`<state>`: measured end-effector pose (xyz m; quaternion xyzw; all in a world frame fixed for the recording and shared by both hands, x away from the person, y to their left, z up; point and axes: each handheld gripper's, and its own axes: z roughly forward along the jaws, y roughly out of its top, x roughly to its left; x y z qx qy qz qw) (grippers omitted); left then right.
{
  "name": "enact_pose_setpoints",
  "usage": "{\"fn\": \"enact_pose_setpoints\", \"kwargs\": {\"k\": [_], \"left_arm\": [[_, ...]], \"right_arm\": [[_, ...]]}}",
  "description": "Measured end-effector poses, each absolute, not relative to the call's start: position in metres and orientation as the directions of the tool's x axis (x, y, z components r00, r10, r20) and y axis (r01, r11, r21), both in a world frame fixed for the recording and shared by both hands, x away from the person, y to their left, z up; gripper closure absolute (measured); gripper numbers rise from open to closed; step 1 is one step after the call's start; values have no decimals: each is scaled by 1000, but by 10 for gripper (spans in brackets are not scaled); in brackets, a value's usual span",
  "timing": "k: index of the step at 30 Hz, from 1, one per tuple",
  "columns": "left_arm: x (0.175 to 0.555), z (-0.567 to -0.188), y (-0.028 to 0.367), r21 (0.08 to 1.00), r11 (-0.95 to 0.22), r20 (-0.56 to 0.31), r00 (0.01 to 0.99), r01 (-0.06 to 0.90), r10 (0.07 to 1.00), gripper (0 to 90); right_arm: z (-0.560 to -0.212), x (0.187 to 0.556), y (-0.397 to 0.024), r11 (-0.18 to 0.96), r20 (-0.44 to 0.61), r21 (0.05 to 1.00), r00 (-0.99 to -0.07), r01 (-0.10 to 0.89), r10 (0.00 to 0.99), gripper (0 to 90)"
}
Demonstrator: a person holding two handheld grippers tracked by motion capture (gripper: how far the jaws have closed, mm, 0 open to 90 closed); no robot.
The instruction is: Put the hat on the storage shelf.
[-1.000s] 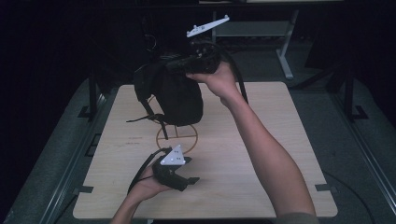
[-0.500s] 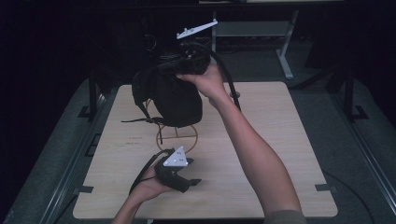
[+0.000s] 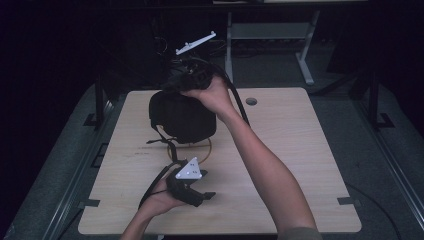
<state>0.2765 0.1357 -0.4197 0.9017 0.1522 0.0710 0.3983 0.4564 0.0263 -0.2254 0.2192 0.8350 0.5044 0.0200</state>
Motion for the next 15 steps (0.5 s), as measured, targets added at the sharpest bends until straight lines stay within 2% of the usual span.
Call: {"fn": "enact_pose_setpoints", "kwargs": {"k": [15], "left_arm": [[278,-420,142,743,-631,19,935,225,355,265]], "right_arm": [[-234,453,-8,381,224,841,-889,383,399,385]]}}
